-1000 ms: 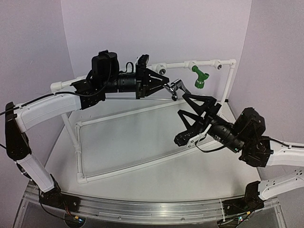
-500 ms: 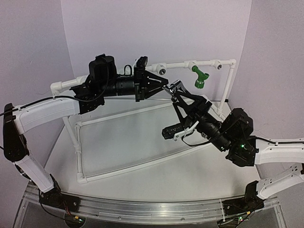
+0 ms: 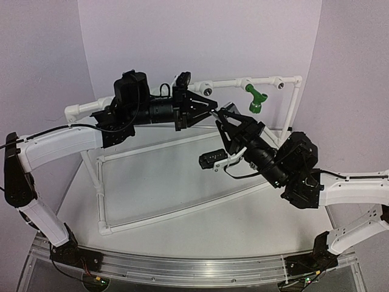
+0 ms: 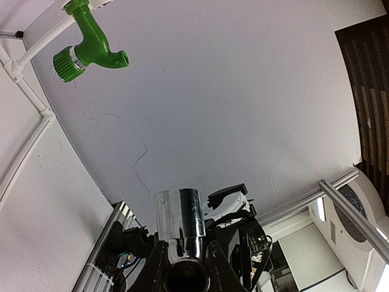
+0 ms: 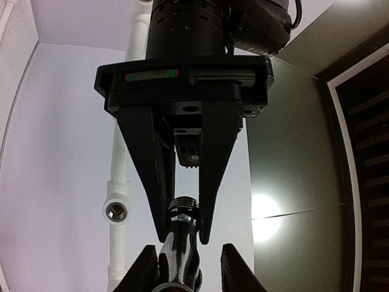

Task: Install the water faucets

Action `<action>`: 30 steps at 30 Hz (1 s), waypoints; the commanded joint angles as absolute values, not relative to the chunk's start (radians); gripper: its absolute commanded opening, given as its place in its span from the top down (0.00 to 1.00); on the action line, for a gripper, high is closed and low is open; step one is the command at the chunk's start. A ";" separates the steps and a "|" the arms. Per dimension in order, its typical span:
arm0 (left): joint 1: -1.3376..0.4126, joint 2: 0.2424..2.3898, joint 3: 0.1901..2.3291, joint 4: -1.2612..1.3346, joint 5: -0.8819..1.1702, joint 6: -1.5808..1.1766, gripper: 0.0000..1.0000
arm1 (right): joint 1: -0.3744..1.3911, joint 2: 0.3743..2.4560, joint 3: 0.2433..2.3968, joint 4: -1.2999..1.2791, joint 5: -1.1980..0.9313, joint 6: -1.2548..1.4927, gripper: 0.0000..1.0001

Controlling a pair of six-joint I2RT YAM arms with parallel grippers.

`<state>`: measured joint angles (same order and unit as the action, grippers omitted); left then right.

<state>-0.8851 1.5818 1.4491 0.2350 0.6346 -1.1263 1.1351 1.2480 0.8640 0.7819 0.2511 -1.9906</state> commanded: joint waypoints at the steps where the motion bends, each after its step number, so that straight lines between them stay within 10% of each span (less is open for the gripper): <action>1: -0.892 1.547 1.451 0.301 0.641 -1.119 1.00 | 1.140 1.264 0.917 0.836 0.277 -2.032 0.68; 16: -0.894 1.536 1.439 0.283 0.661 -1.101 1.00 | 1.128 1.258 0.934 0.812 0.279 -2.061 0.82; 22: -0.895 1.538 1.441 0.269 0.672 -1.104 1.00 | 1.124 1.248 0.924 0.809 0.287 -2.079 0.65; 30: -0.895 1.539 1.441 0.265 0.673 -1.110 1.00 | 1.120 1.233 0.910 0.802 0.272 -2.097 0.80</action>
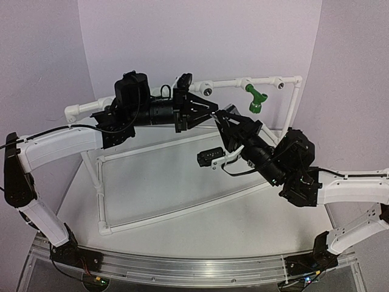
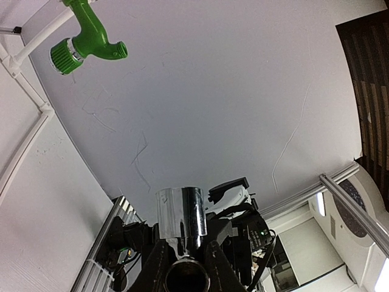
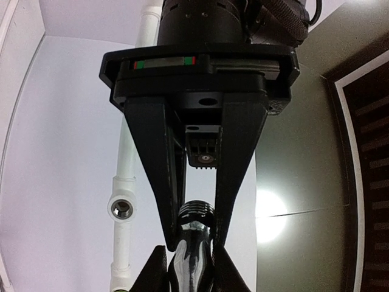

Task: Install the water faucets

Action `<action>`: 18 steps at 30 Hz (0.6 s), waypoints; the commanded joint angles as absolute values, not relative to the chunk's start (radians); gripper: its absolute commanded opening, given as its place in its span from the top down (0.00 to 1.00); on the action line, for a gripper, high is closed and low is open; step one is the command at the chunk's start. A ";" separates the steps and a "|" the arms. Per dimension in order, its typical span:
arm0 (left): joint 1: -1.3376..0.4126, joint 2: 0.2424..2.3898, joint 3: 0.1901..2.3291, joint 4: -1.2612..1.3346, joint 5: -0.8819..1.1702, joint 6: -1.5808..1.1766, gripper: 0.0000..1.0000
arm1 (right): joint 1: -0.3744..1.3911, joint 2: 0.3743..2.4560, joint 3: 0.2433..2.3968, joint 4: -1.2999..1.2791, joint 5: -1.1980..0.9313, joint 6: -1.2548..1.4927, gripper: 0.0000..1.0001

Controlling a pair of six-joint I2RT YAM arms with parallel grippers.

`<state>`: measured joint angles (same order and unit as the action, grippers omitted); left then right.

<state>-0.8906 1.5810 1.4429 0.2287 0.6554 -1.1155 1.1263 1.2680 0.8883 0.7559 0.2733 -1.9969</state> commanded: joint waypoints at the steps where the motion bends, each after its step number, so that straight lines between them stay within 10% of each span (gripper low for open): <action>1: -0.895 1.540 1.441 0.265 0.673 -1.112 1.00 | 1.120 1.231 0.906 0.802 0.265 -2.102 0.81; 6: -0.895 1.546 1.450 0.258 0.676 -1.107 0.98 | 1.121 1.229 0.902 0.803 0.255 -2.104 0.94; 14: -0.895 1.486 1.496 0.111 0.574 -0.925 0.10 | 1.121 1.177 0.845 0.828 0.282 -2.038 1.00; 18: -0.895 1.457 1.575 -0.038 0.505 -0.775 0.00 | 1.121 1.145 0.815 0.831 0.329 -1.986 1.00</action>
<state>-0.8913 1.5423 1.4615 0.0992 0.5903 -0.9651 1.1263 1.1972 0.8345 0.7585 0.2765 -1.9940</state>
